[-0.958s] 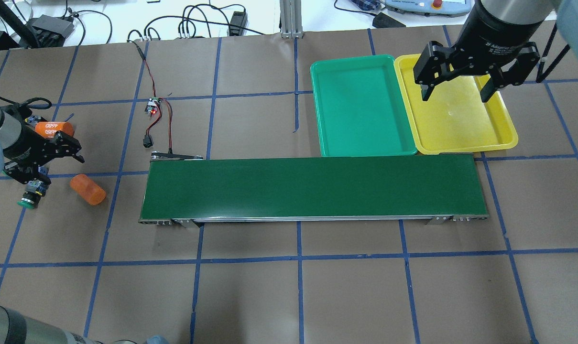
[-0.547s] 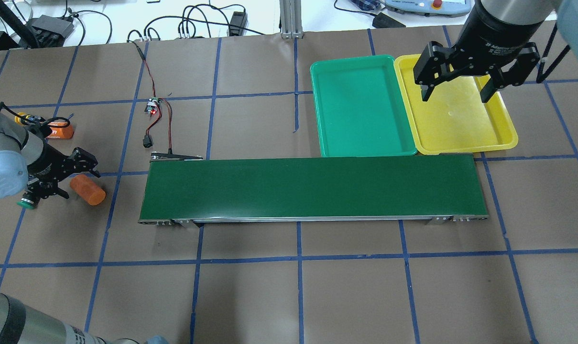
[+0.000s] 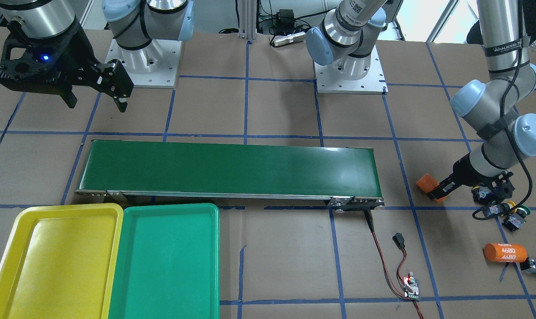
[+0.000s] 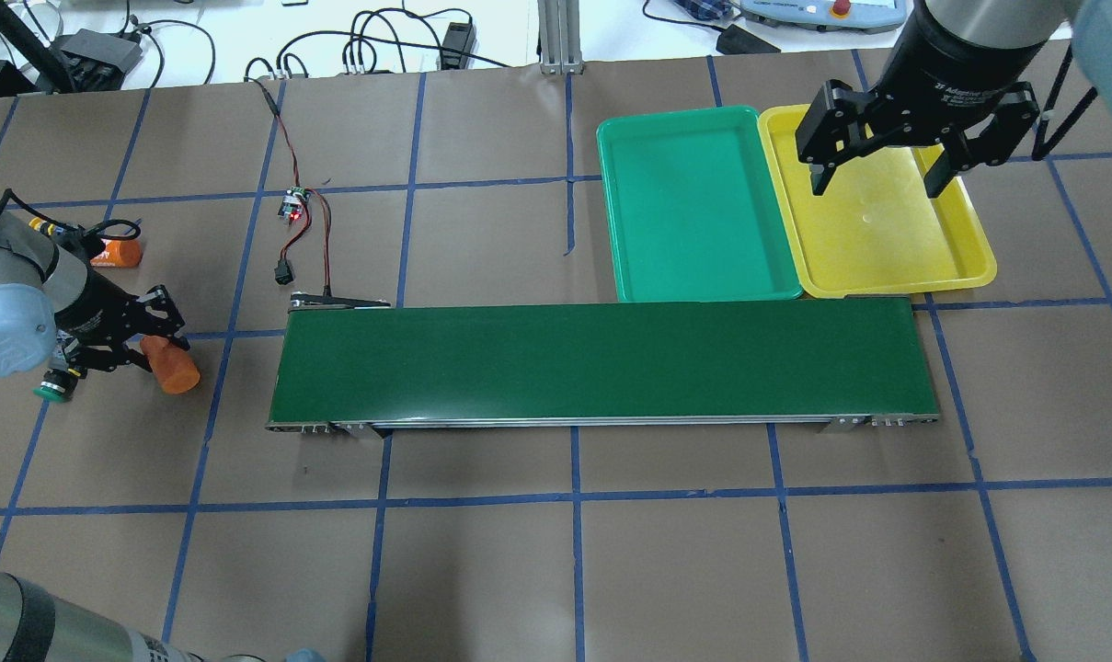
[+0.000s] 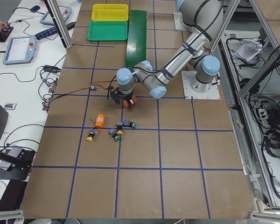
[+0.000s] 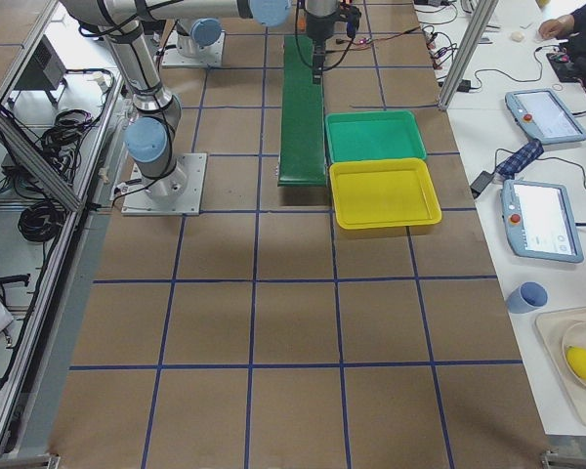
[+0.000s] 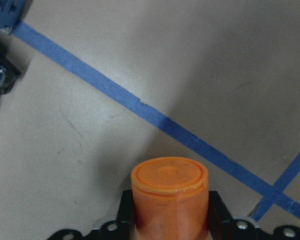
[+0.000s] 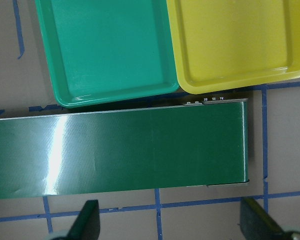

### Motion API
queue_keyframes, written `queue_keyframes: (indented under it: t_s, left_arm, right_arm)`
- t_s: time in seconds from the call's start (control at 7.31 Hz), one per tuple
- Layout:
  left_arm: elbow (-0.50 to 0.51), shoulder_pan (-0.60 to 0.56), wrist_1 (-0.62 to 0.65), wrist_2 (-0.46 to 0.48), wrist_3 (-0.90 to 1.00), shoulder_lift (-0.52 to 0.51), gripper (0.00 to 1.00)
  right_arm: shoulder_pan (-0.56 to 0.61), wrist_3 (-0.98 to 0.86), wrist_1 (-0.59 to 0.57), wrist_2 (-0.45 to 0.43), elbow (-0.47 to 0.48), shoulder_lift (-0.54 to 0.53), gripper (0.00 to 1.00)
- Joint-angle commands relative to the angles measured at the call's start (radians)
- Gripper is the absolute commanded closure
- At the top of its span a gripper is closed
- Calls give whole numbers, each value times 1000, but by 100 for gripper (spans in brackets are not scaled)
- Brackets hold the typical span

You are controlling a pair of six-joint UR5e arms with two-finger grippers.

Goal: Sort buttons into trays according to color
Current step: 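Lift the orange cylinder and set it on the conveyor belt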

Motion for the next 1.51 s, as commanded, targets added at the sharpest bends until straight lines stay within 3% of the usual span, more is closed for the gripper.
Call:
queue_keyframes:
  t_s: [0.0,0.27,0.68,0.96,1.09,1.37]
  left_arm:
    - [2,-94,-83,3,-121,144,100]
    - [9,-332,-160,8,-543,229,100]
    - [-3,-457,-160,-7,-1052,202,100]
    - [-32,-515,-149,3,-1111,206,100]
    - [-57,-518,-149,3,-1128,202,93]
    - [-65,-515,-140,5,-1116,203,19]
  right_arm:
    - [0,0,0,1,0,0,0]
    - [0,-2,0,-1,0,0,0]
    - [0,0,0,-1,0,0,0]
    - [0,0,-2,-2,0,0,0]
    - [0,0,-3,2,0,2,0]
    - [0,0,-3,5,0,0,0]
